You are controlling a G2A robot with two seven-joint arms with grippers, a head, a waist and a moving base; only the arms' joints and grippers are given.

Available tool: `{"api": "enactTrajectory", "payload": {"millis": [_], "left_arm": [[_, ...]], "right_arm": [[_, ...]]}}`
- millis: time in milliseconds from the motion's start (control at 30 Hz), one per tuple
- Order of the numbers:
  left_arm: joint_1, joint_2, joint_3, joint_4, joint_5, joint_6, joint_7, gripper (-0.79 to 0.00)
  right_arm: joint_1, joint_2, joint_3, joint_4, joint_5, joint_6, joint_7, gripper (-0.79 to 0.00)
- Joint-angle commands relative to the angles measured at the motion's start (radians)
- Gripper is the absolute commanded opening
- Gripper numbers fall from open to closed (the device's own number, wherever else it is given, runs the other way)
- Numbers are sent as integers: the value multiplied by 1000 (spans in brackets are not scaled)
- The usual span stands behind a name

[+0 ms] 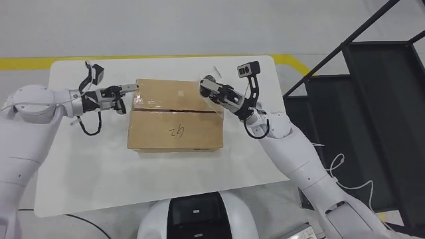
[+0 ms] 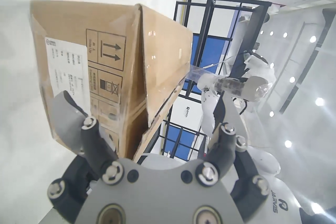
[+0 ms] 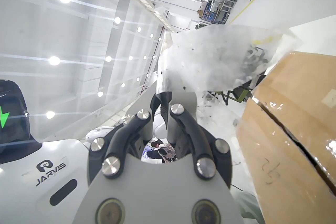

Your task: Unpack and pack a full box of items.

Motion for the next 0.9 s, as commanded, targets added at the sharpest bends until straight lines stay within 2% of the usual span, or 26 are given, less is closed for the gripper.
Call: {"api": "enactTrajectory", "payload": {"millis": [0, 233, 467, 667, 867], "left_arm": [[-22, -19, 38, 25, -18, 8, -17, 0], [-71, -71, 127, 41, -44, 8, -33, 0], [-89, -106, 180, 39, -50, 4, -40, 0], [-105, -116, 190, 90, -26, -15, -58, 0], [-109, -108, 167, 121, 18, -49, -73, 0]], "right_arm": [[0, 0, 0, 0, 0, 0, 0, -785], [0, 0, 0, 0, 0, 0, 0, -785], [0, 0, 0, 0, 0, 0, 0, -785], [0, 0, 0, 0, 0, 0, 0, -785], [0, 0, 0, 0, 0, 0, 0, -785]]}}
